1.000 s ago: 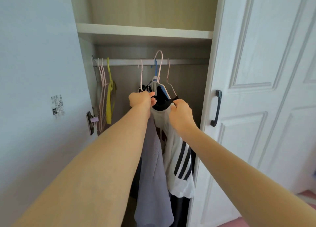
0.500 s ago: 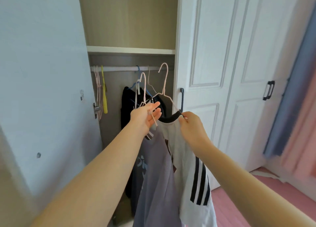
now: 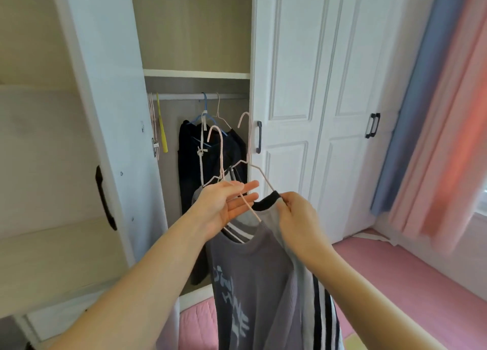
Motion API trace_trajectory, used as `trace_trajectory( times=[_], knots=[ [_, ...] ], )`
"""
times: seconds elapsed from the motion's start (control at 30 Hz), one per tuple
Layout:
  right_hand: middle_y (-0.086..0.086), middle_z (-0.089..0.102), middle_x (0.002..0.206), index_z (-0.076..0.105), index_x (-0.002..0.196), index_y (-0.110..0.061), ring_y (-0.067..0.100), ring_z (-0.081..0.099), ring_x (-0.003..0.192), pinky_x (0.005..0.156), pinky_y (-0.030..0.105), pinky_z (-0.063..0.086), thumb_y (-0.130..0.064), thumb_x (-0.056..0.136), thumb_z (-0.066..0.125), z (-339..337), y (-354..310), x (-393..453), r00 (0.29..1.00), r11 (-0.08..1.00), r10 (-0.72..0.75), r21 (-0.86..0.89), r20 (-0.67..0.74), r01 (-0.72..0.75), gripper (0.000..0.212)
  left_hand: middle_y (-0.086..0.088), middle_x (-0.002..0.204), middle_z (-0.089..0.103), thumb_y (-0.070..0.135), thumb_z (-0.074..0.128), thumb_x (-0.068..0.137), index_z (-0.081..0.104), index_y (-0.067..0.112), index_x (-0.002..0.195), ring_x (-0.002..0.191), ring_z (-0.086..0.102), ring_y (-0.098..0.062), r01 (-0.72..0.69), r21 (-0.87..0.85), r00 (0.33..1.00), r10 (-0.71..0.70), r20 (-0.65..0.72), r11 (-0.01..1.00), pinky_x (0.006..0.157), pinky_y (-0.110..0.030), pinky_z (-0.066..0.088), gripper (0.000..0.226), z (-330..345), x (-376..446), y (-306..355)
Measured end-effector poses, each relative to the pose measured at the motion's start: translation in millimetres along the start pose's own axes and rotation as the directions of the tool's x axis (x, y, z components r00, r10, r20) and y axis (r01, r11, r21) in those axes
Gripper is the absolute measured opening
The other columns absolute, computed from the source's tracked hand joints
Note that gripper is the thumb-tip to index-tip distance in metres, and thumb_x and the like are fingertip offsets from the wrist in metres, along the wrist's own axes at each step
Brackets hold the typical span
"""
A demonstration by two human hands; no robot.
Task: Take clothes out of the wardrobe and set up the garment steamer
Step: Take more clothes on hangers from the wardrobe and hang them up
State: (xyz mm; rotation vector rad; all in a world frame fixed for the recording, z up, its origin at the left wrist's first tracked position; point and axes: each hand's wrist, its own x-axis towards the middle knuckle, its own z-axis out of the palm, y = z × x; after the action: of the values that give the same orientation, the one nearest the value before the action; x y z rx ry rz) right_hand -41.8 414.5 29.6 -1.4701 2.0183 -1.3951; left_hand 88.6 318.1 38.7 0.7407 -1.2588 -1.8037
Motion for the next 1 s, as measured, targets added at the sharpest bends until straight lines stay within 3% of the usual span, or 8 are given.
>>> trace_trajectory(
  times=[0.13, 0.23, 0.4, 0.57, 0.7, 0.83, 1.0],
  knots=[
    [0.005, 0.064, 0.083, 0.058, 0.094, -0.015, 0.021, 0.054, 0.067, 0.056, 0.025, 0.040, -0.018, 0.100, 0.037, -13.9, 0.1, -42.7, 1.000, 1.000, -0.003, -0.011, 0.009, 0.003, 0.022, -0.004, 0.109, 0.072, 0.011, 0.053, 0.096, 0.052, 0.007, 0.117, 0.097, 0.071, -0.023, 0.022, -0.025, 1.000, -0.021, 0.017, 0.999, 0.075, -0.031, 0.059, 0.021, -1.2, -44.9, -12.5],
    [0.000, 0.065, 0.088, 0.059, 0.100, -0.019, 0.018, 0.061, 0.081, 0.063, 0.024, 0.046, -0.020, 0.101, 0.040, -21.1, 0.0, -77.9, 0.999, 1.000, -0.023, -0.007, 0.025, 0.023, 0.020, -0.004, 0.111, 0.072, 0.011, 0.055, 0.095, 0.044, 0.019, 0.131, 0.098, 0.070, -0.026, 0.020, -0.070, 1.000, -0.018, 0.018, 0.997, 0.078, -0.035, 0.059, 0.039, -6.7, -77.3, -22.4],
    [0.000, 0.066, 0.089, 0.060, 0.102, -0.021, 0.019, 0.063, 0.083, 0.065, 0.029, 0.049, -0.020, 0.100, 0.041, -23.9, -4.2, -132.5, 0.998, 0.999, -0.025, -0.021, 0.063, 0.026, 0.018, -0.005, 0.110, 0.072, 0.009, 0.056, 0.093, 0.046, 0.018, 0.128, 0.094, 0.071, -0.030, 0.026, -0.101, 1.000, -0.025, 0.015, 0.995, 0.068, -0.034, 0.059, 0.037, -11.3, -137.1, -38.2],
    [0.002, 0.067, 0.090, 0.058, 0.105, -0.020, 0.021, 0.062, 0.086, 0.053, 0.010, 0.041, -0.020, 0.100, 0.042, -23.7, -15.9, -192.8, 0.997, 0.999, -0.028, -0.023, 0.077, 0.030, 0.017, -0.006, 0.110, 0.072, 0.006, 0.058, 0.092, 0.048, 0.010, 0.115, 0.094, 0.070, -0.034, 0.013, -0.096, 1.000, -0.013, 0.003, 0.995, 0.076, -0.042, 0.060, 0.025, -19.3, -202.6, -52.8],
    [-0.006, 0.065, 0.087, 0.059, 0.108, -0.020, 0.008, 0.061, 0.080, 0.058, 0.007, 0.042, -0.019, 0.100, 0.042, -23.2, -30.1, -246.1, 0.995, 0.999, -0.028, -0.029, 0.093, 0.031, 0.018, -0.008, 0.112, 0.071, 0.003, 0.056, 0.093, 0.046, 0.011, 0.096, 0.095, 0.070, -0.035, 0.022, -0.108, 1.000, -0.022, 0.002, 0.994, 0.079, -0.042, 0.059, 0.013, -27.8, -257.7, -57.1],
    [-0.006, 0.066, 0.089, 0.060, 0.106, -0.021, 0.008, 0.061, 0.082, 0.060, 0.010, 0.043, -0.019, 0.100, 0.044, -25.5, -46.8, -291.4, 0.990, 0.998, -0.048, -0.028, 0.136, 0.053, 0.017, -0.009, 0.110, 0.072, 0.000, 0.057, 0.091, 0.053, 0.004, 0.115, 0.095, 0.070, -0.031, 0.021, -0.135, 0.999, -0.027, -0.041, 0.991, 0.072, -0.035, 0.060, 0.024, -33.7, -306.0, -56.2],
    [0.000, 0.068, 0.089, 0.061, 0.098, -0.025, 0.014, 0.062, 0.084, 0.063, 0.015, 0.046, -0.018, 0.099, 0.045, -27.9, -64.2, -325.8, 0.972, 0.995, -0.101, 0.017, 0.213, 0.100, 0.017, -0.012, 0.110, 0.071, -0.001, 0.058, 0.089, 0.053, 0.007, 0.124, 0.100, 0.069, -0.028, -0.033, -0.215, 0.994, 0.011, -0.106, 0.976, 0.078, -0.033, 0.059, 0.036, -43.0, -350.7, -51.2]
  ],
)
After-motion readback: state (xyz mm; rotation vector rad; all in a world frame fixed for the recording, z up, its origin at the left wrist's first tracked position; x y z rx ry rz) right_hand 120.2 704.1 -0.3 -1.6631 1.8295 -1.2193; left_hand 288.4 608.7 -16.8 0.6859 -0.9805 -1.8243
